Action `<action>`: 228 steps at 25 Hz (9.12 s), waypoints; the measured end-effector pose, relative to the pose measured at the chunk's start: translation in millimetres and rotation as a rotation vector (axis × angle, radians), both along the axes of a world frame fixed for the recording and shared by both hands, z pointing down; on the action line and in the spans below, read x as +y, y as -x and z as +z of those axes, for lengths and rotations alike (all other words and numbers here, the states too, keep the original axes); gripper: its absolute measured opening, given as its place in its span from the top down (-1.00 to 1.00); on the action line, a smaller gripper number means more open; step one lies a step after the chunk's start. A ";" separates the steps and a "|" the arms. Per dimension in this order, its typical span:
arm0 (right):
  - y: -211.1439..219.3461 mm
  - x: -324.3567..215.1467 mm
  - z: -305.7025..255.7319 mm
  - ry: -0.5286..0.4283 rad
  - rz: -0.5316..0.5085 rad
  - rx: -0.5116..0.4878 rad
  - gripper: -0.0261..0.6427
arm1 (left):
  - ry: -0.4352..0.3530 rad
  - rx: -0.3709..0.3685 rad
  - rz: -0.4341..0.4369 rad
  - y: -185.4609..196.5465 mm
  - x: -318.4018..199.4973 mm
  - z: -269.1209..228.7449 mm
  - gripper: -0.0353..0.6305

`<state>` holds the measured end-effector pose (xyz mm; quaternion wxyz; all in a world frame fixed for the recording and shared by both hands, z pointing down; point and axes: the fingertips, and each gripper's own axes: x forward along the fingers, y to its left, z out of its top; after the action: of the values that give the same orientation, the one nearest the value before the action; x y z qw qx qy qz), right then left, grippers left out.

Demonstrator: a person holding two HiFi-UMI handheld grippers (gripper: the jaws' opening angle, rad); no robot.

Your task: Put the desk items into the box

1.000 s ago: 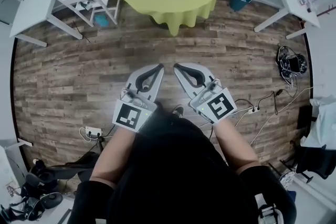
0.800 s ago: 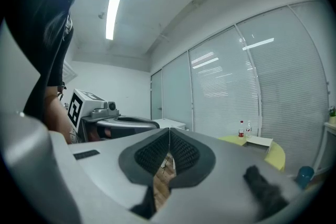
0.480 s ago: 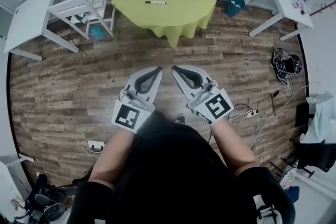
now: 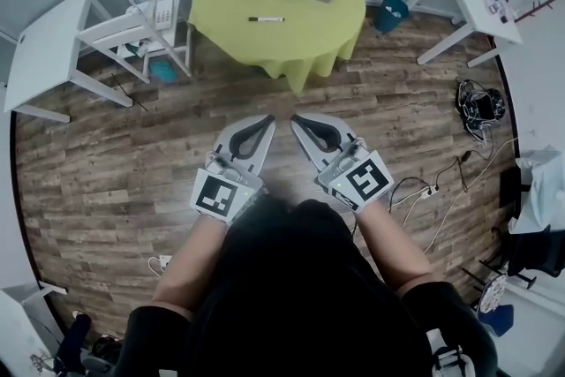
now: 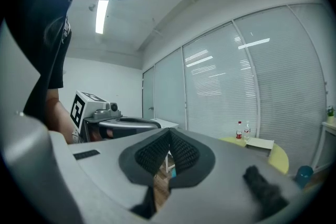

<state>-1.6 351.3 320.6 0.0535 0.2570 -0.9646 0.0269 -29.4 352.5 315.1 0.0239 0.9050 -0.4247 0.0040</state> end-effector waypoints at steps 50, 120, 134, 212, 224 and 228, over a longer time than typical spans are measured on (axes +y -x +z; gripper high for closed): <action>-29.3 -288.0 27.0 0.021 -0.197 0.011 0.87 | 0.068 -0.010 -0.197 -28.4 -285.4 27.4 0.86; 84.1 -489.9 424.4 0.366 -0.534 1.021 0.72 | 0.162 -0.024 -0.118 110.3 -551.4 227.0 0.86; 88.7 -486.6 458.4 0.378 -0.622 1.160 0.70 | 0.196 0.000 -0.162 120.8 -546.8 239.4 0.86; -26.2 -716.0 443.2 0.620 -0.099 1.058 0.71 | 0.204 -0.008 -0.088 4.9 -700.7 266.7 0.86; -23.4 -713.7 445.9 0.598 -0.105 1.061 0.61 | 0.198 -0.008 -0.108 16.7 -694.7 262.2 0.86; -22.0 -717.9 430.8 0.571 -0.089 1.049 0.61 | 0.186 -0.008 -0.116 21.8 -692.5 253.7 0.86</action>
<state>20.3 -366.5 751.4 0.5906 0.1707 -0.7739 0.1521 -51.2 -340.0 568.8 0.1064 0.8727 -0.4743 0.0458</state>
